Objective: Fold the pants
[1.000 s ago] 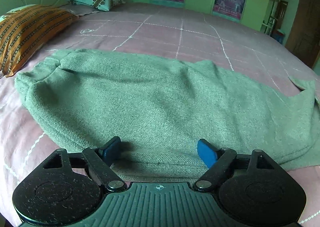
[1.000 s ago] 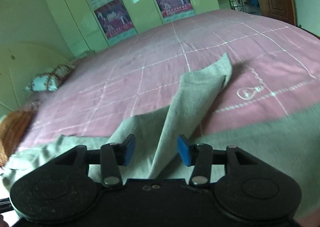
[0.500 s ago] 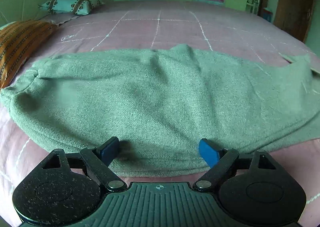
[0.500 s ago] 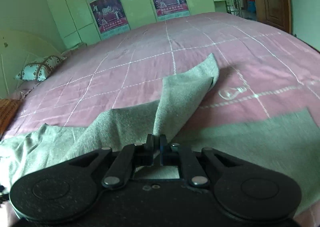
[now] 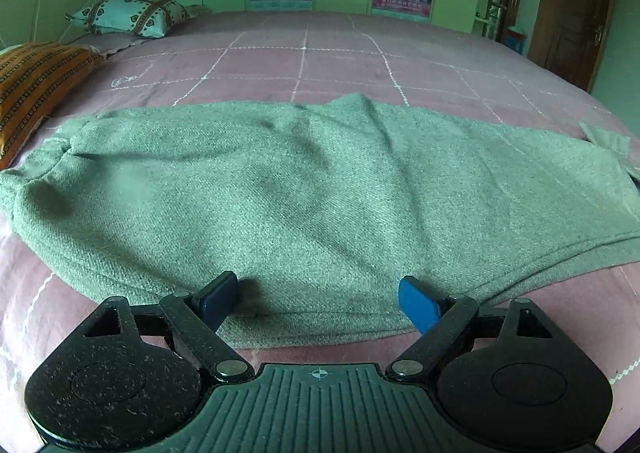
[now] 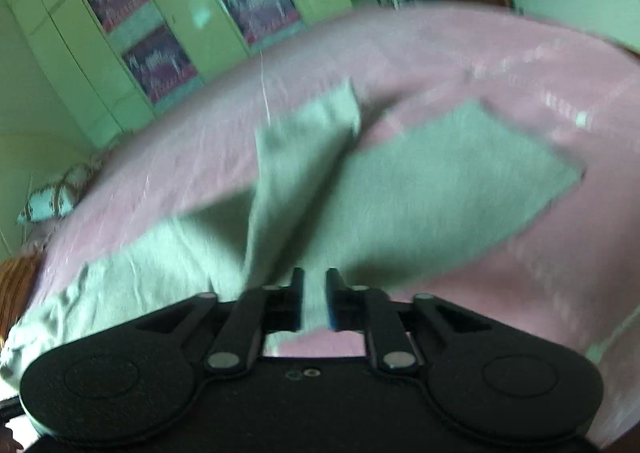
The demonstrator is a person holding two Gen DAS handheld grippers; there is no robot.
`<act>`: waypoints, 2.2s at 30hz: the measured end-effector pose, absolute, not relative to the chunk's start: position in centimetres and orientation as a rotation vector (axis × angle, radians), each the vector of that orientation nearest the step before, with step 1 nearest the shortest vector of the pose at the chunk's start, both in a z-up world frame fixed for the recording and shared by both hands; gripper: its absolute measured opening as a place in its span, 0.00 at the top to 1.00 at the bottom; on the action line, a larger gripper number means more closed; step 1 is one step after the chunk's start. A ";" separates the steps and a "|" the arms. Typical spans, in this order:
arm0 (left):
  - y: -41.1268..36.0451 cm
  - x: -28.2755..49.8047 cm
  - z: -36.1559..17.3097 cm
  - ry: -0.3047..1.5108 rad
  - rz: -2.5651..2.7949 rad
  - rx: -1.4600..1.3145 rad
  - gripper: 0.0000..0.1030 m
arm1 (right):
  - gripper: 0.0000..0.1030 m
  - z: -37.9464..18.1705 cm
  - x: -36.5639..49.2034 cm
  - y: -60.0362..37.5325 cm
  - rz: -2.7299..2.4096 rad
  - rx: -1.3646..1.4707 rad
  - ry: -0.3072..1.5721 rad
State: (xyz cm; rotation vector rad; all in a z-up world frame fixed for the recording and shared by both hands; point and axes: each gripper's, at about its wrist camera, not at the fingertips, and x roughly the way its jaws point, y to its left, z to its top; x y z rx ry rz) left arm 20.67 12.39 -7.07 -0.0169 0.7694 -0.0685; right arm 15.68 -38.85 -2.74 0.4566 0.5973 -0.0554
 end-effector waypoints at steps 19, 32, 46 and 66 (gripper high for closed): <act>12.8 20.6 -7.4 0.754 -0.083 -0.029 0.14 | 1.00 -1.5 16.5 -38.3 -0.071 0.232 0.631; 12.4 20.5 -7.5 0.752 -0.078 -0.021 0.14 | 0.76 -2.1 14.7 -42.5 -0.133 0.457 0.580; 12.3 20.6 -7.5 0.757 -0.085 -0.013 0.13 | 1.00 -6.4 19.2 -50.1 -0.221 0.892 0.561; 12.5 20.4 -7.7 0.747 -0.105 -0.009 0.11 | 0.97 -7.1 12.4 -51.2 -0.164 0.902 0.541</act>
